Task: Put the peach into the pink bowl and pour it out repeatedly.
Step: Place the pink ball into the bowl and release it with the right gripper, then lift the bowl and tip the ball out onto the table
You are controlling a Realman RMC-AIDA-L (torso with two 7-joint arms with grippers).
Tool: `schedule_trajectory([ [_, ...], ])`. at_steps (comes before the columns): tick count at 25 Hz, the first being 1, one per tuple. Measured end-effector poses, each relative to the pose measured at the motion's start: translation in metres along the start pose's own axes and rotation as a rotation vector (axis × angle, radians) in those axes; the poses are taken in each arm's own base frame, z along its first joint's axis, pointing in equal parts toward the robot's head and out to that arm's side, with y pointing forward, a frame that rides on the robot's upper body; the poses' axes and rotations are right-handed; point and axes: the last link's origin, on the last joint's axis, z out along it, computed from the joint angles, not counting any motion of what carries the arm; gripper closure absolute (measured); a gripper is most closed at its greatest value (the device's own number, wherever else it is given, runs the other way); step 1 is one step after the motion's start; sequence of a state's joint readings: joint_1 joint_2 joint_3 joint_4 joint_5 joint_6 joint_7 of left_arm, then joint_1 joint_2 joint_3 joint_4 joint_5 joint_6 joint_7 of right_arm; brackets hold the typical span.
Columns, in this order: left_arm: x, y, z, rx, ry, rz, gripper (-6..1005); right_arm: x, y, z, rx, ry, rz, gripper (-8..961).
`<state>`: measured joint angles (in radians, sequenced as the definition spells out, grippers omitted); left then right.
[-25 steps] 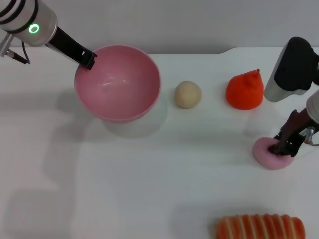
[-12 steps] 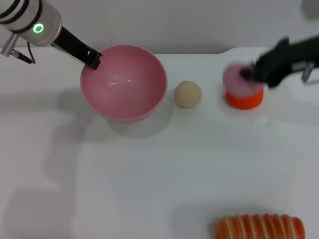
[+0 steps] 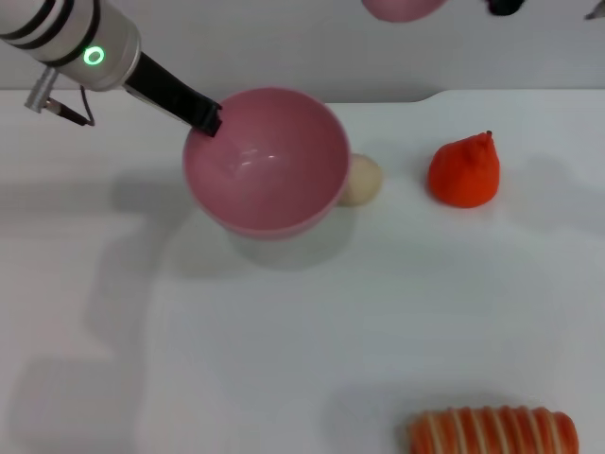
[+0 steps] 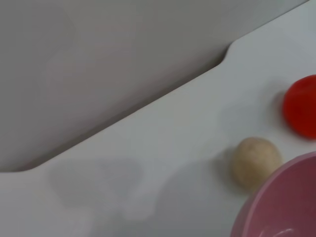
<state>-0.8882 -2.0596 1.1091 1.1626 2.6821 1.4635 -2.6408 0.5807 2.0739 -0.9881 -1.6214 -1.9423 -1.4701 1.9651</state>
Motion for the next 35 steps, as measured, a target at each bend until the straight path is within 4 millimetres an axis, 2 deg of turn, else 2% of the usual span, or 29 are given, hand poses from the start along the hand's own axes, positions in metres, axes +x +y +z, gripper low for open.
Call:
schedule_trajectory([
  [3,0.002,0.005,0.0,-0.029,0.011,0.002,964,0.001,0.006,0.015,-0.059,-0.015,0.001,913],
  [11,0.008,0.015,-0.001,-0.086,0.038,0.008,964,0.023,0.018,0.062,-0.142,0.03,0.033,912],
  [15,0.008,0.015,-0.001,-0.088,0.04,0.015,964,0.03,0.021,0.071,-0.156,0.047,0.043,911],
  [19,0.007,0.013,0.0,-0.083,0.046,0.016,964,0.032,0.021,0.072,-0.147,0.049,0.042,911],
  [25,0.007,0.012,0.0,-0.079,0.052,0.026,964,0.032,0.022,0.073,-0.144,0.05,0.038,740],
  [27,0.007,0.012,0.001,-0.079,0.052,0.028,964,0.033,0.02,0.072,-0.128,0.044,0.045,602],
  [30,0.007,0.01,0.003,-0.073,0.06,0.032,964,0.035,0.012,0.067,-0.063,0.005,0.07,602],
  [33,0.008,0.009,0.004,-0.062,0.077,0.052,964,0.04,0.001,0.055,0.04,-0.12,0.095,602],
  [35,0.011,0.011,0.004,-0.068,0.091,0.069,964,0.043,-0.007,0.039,0.117,-0.255,0.102,601],
])
